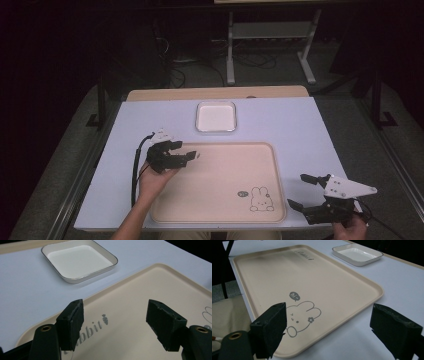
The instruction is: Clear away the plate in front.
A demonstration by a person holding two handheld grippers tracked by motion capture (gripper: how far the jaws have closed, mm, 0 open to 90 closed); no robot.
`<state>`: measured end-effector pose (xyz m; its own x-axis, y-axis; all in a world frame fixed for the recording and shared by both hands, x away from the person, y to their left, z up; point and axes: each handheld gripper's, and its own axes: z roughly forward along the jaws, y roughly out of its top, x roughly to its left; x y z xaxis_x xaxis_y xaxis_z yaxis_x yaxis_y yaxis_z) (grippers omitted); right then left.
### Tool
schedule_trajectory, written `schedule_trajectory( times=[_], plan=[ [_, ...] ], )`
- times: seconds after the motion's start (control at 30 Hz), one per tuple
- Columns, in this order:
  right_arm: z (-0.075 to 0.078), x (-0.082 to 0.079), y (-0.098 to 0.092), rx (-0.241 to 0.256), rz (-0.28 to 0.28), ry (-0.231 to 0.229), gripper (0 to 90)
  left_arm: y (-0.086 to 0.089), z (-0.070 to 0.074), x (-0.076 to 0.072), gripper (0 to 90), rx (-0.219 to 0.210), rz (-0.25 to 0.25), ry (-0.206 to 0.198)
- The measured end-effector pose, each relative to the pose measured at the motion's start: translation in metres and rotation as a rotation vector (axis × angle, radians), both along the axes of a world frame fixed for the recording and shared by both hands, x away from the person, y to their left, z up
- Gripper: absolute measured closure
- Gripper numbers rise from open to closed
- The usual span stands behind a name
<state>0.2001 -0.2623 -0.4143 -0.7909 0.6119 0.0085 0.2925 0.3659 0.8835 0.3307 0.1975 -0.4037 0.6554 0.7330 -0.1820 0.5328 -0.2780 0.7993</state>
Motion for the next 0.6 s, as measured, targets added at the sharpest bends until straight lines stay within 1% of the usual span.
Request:
schedule_trajectory(
  times=[0.07,0.13,0.2,0.37,0.43,0.6],
  plan=[
    [0.0,0.0,0.0,-0.003,0.002,0.002,13.1,-0.003,-0.001,0.007,29.8,0.011,-0.002,0.017],
    [0.0,0.0,0.0,-0.005,0.004,0.002,13.1,-0.006,-0.001,0.013,29.8,0.018,-0.003,0.027],
    [0.0,0.0,0.001,-0.008,0.005,0.002,13.1,-0.008,0.0,0.019,29.8,0.024,0.002,0.027],
    [-0.001,0.001,0.0,-0.009,0.005,0.003,13.1,-0.013,0.002,0.033,29.7,0.029,-0.001,0.052],
    [-0.001,0.001,0.0,-0.008,0.006,0.003,13.1,-0.015,0.002,0.039,29.3,0.042,0.001,0.063],
    [-0.001,0.001,0.0,-0.007,0.009,0.002,13.1,-0.019,0.006,0.054,29.2,0.041,0.018,0.079]
  ],
)
